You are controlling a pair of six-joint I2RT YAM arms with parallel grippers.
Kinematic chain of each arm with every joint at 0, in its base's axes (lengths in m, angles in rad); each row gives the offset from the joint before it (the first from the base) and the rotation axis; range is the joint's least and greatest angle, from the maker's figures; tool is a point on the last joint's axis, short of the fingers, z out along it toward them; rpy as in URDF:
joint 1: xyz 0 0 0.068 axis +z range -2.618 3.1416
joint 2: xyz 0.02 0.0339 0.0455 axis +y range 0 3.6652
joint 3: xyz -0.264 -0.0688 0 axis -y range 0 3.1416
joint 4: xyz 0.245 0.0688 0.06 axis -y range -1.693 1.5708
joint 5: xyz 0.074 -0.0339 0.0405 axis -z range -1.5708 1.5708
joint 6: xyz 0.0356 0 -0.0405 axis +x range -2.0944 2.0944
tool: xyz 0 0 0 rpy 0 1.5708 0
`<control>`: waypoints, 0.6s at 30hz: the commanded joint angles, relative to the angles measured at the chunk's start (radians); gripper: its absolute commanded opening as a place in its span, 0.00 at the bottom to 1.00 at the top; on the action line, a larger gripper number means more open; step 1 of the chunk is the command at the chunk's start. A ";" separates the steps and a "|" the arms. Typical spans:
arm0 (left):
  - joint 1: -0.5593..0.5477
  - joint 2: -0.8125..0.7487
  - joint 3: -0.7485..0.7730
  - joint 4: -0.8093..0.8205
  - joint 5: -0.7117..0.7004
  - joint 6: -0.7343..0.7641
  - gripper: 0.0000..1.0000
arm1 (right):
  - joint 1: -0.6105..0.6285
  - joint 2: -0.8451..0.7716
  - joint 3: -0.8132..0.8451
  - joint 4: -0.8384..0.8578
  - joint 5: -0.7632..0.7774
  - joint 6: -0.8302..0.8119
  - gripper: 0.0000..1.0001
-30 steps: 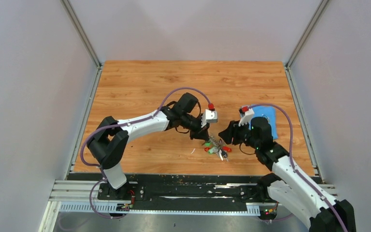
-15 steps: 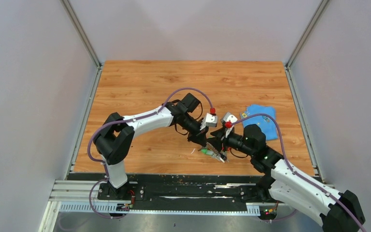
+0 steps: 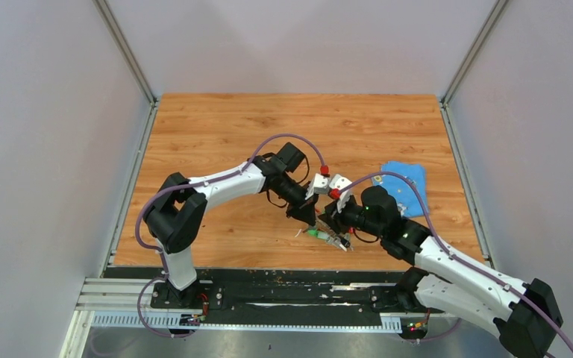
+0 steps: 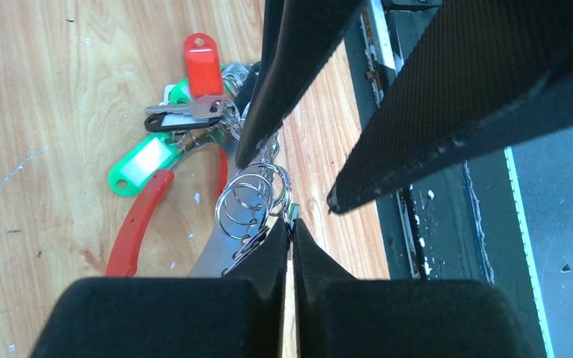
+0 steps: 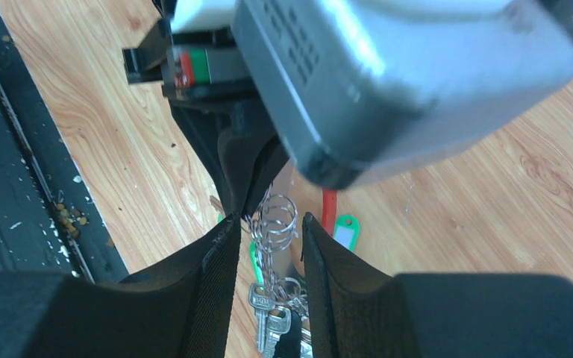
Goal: Remove the keys from the keyring
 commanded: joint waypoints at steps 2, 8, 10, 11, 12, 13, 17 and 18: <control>0.021 -0.035 -0.001 -0.019 0.043 0.028 0.00 | 0.020 0.027 0.042 -0.078 0.035 -0.066 0.37; 0.026 -0.043 -0.002 -0.021 0.048 0.032 0.00 | 0.044 0.063 0.033 -0.049 0.029 -0.087 0.35; 0.026 -0.044 0.002 -0.021 0.049 0.030 0.00 | 0.051 0.084 0.027 -0.024 0.040 -0.091 0.35; 0.026 -0.043 0.002 -0.023 0.049 0.031 0.00 | 0.058 0.094 0.026 -0.008 0.046 -0.094 0.35; 0.026 -0.044 0.003 -0.022 0.048 0.030 0.00 | 0.063 0.105 0.024 0.004 0.055 -0.096 0.34; 0.026 -0.043 0.003 -0.022 0.049 0.030 0.00 | 0.068 0.109 0.021 0.014 0.059 -0.101 0.34; 0.026 -0.044 0.004 -0.022 0.047 0.027 0.00 | 0.073 0.122 0.019 0.039 0.070 -0.116 0.33; 0.026 -0.042 0.004 -0.022 0.047 0.026 0.00 | 0.073 0.129 0.020 0.037 0.070 -0.123 0.33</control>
